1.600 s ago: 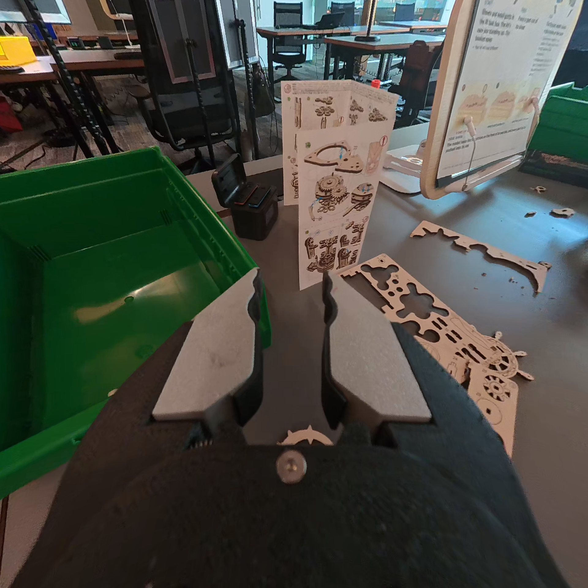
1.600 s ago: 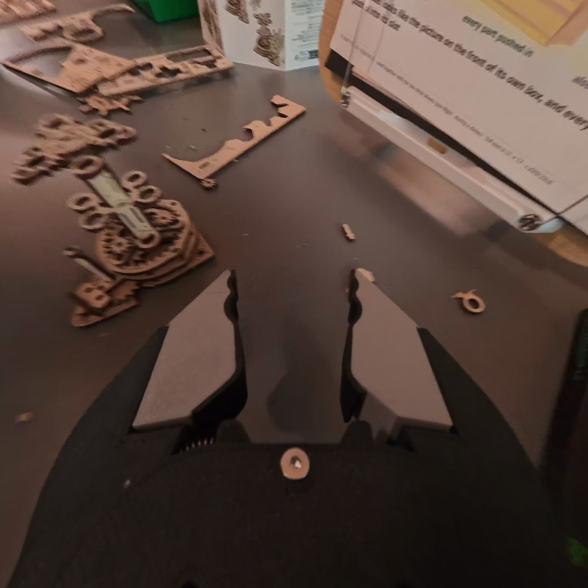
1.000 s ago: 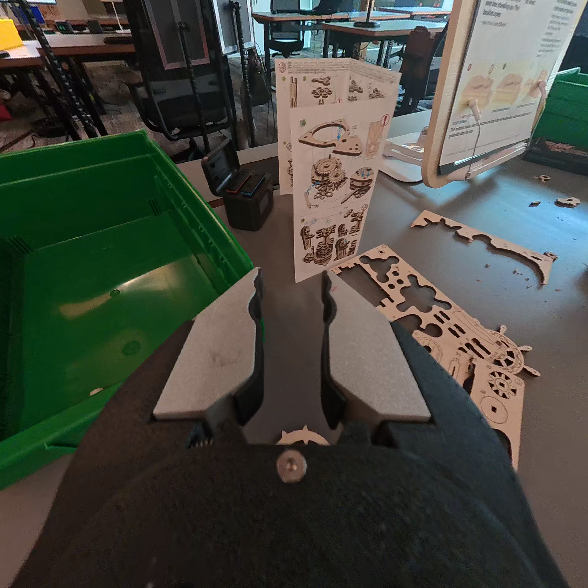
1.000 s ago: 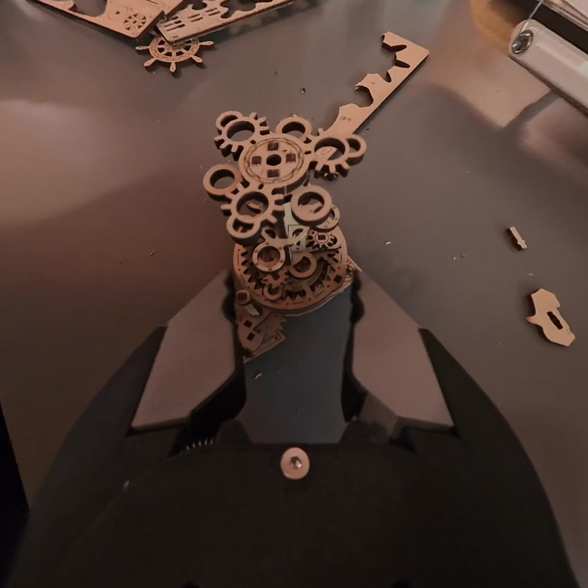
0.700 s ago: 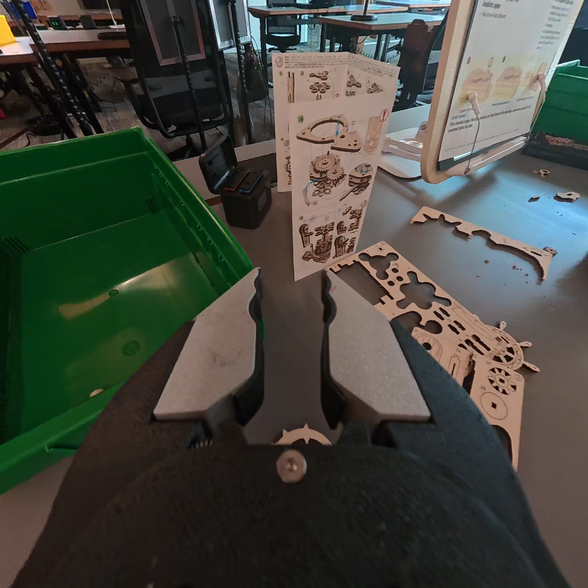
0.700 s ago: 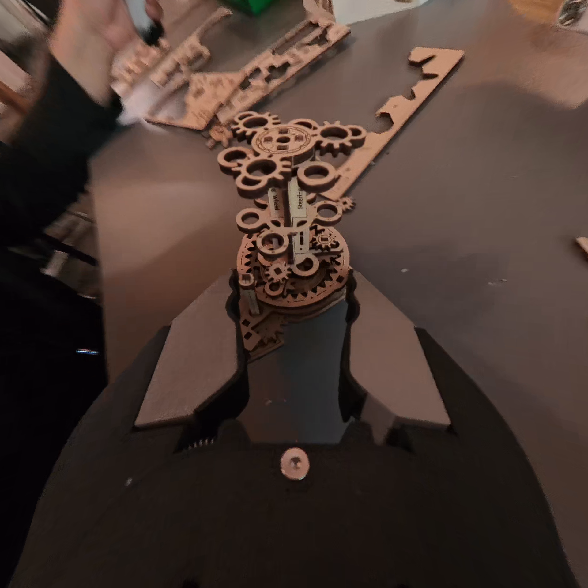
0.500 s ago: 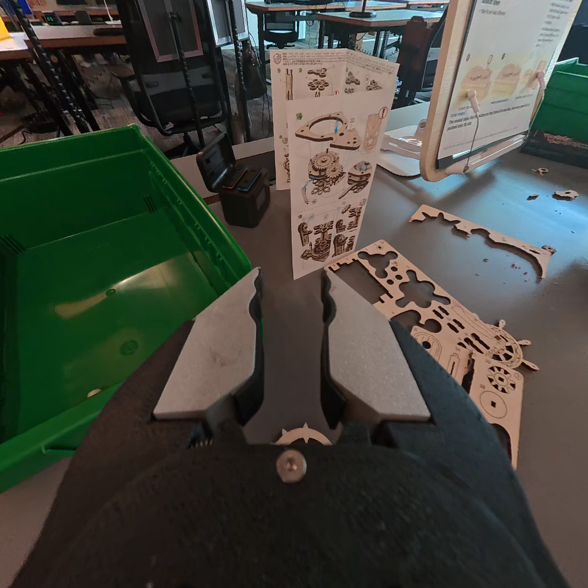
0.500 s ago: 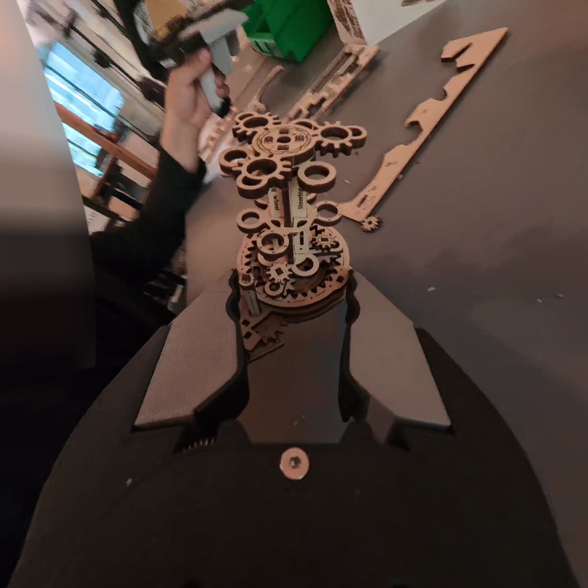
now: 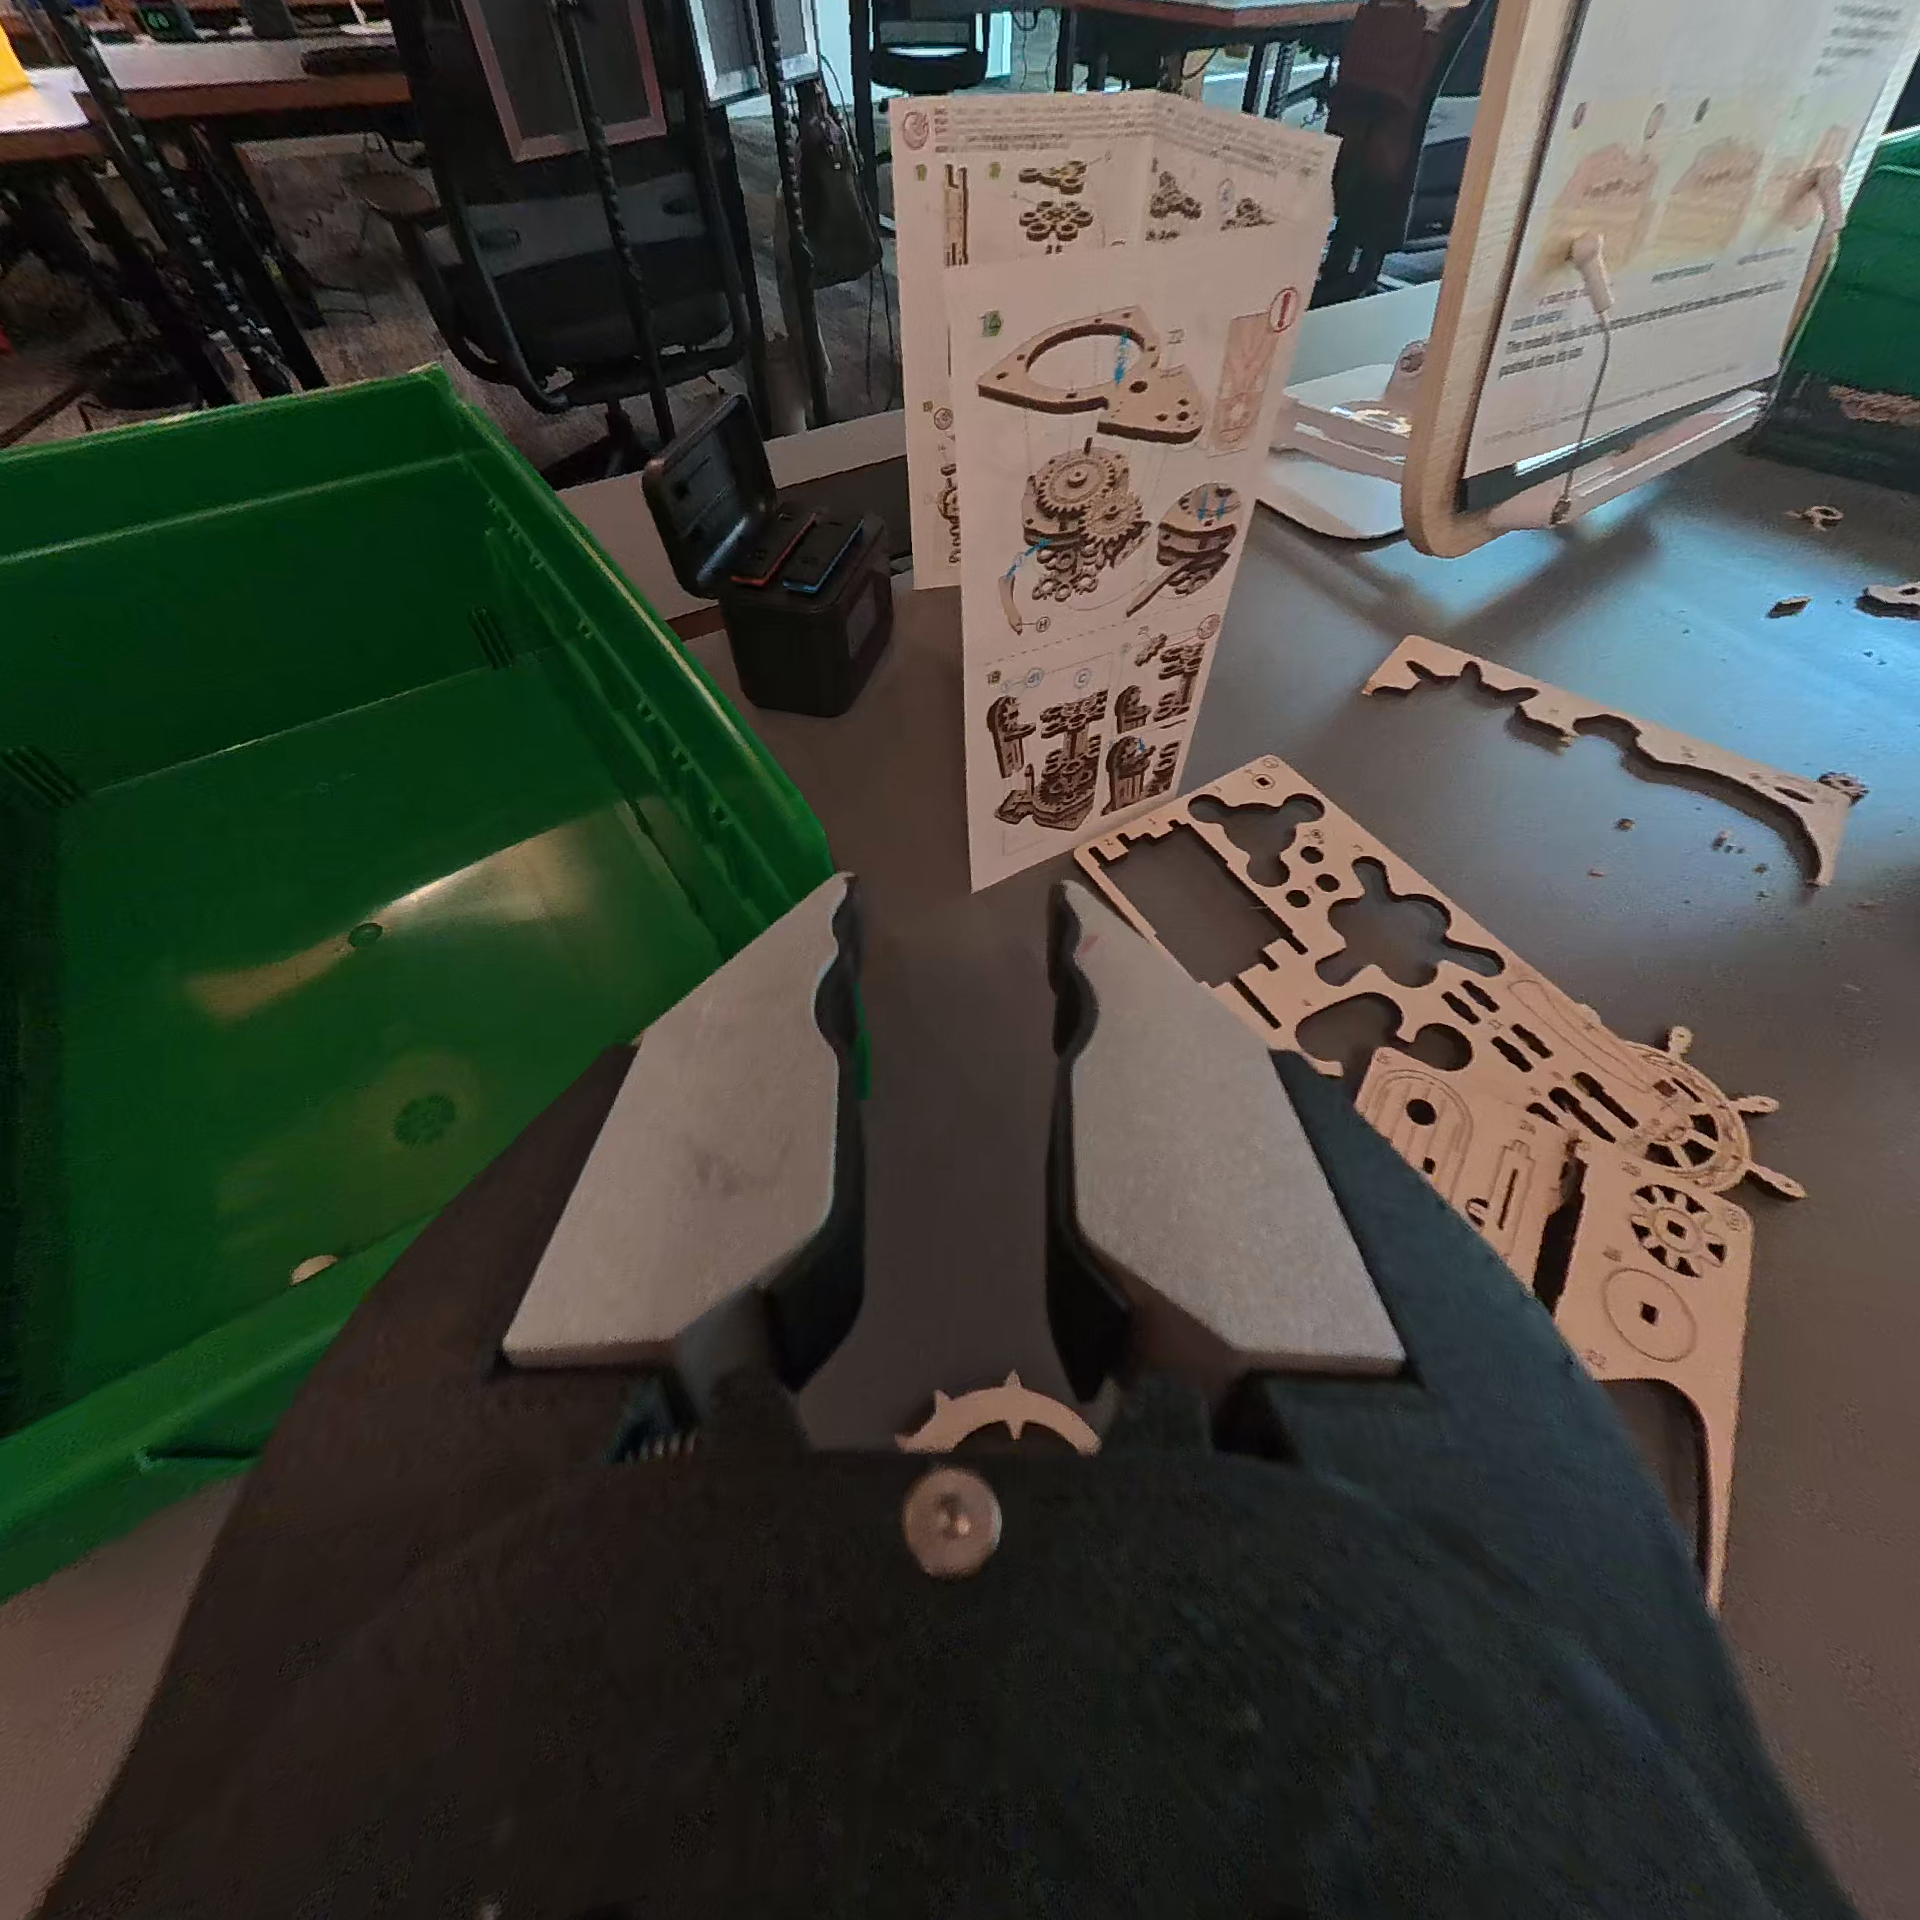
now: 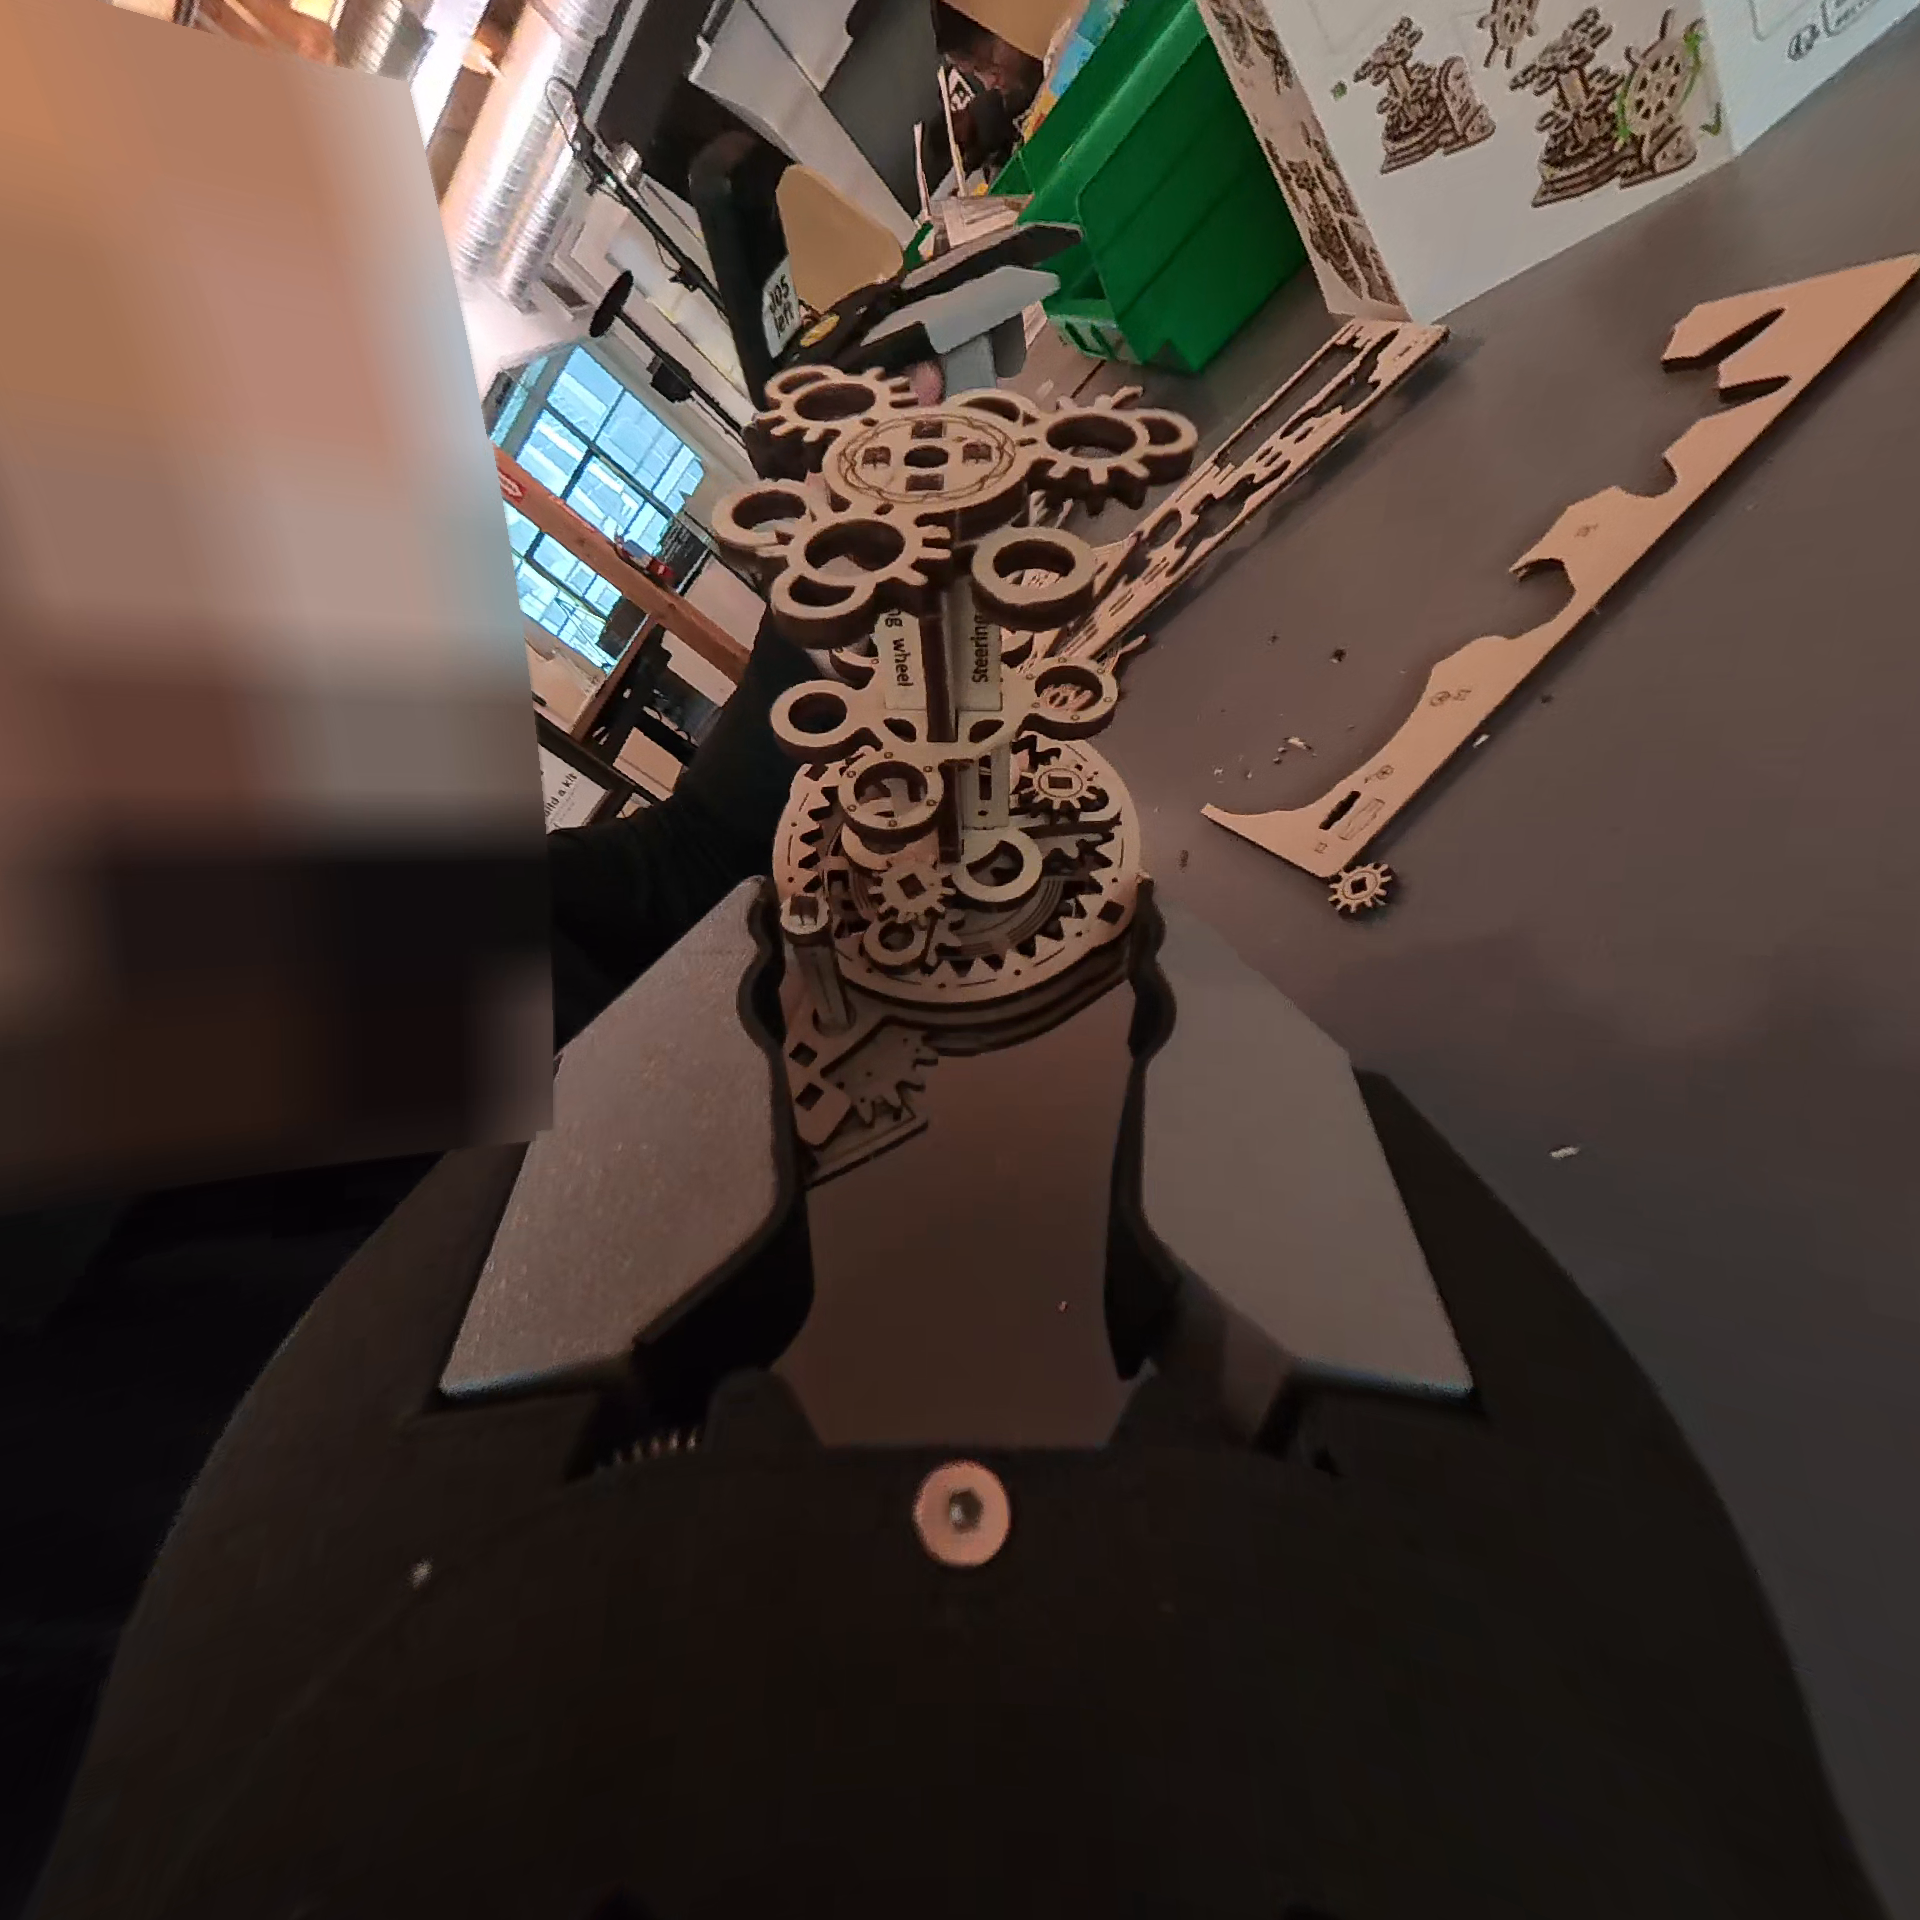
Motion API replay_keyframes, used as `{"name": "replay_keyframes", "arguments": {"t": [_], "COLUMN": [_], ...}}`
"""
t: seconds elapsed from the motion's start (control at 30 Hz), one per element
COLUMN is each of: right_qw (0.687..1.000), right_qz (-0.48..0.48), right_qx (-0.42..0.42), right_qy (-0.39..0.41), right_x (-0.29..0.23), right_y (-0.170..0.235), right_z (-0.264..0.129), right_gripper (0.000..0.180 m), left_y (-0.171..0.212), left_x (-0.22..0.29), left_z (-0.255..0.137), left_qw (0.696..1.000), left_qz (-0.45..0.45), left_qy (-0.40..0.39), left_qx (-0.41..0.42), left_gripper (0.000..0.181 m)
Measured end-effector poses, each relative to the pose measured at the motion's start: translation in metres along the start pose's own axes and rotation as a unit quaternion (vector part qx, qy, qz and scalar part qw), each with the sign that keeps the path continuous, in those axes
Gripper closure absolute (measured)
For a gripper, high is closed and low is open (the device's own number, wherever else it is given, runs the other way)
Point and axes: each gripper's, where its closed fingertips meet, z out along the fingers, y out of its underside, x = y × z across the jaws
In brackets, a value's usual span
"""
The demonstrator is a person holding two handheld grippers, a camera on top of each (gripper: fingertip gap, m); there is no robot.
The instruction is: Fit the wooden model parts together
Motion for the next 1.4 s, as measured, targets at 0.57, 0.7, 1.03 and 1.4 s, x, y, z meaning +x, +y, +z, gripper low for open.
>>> {"name": "replay_keyframes", "arguments": {"t": [0.57,0.7,1.03,1.4], "right_qw": [0.999,0.999,0.929,0.811], "right_qz": [-0.012,-0.016,-0.228,-0.398], "right_qx": [0.029,0.02,-0.009,-0.074], "right_qy": [0.016,0.026,0.291,0.423], "right_x": [0.008,0.01,0.043,0.045], "right_y": [-0.002,0.001,-0.011,-0.013], "right_z": [-0.011,-0.009,-0.025,-0.027], "right_gripper": [0.115,0.115,0.115,0.116], "left_y": [0.001,0.002,0.005,0.008], "left_x": [0.001,0.001,0.002,0.003], "left_z": [0.001,0.002,0.004,0.007], "left_qw": [1.0,1.0,1.0,1.0], "left_qz": [0.008,0.008,0.01,0.011], "left_qy": [-0.001,-0.001,0.002,0.002], "left_qx": [-0.006,-0.008,-0.013,-0.019], "left_gripper": [0.148,0.148,0.148,0.148]}}
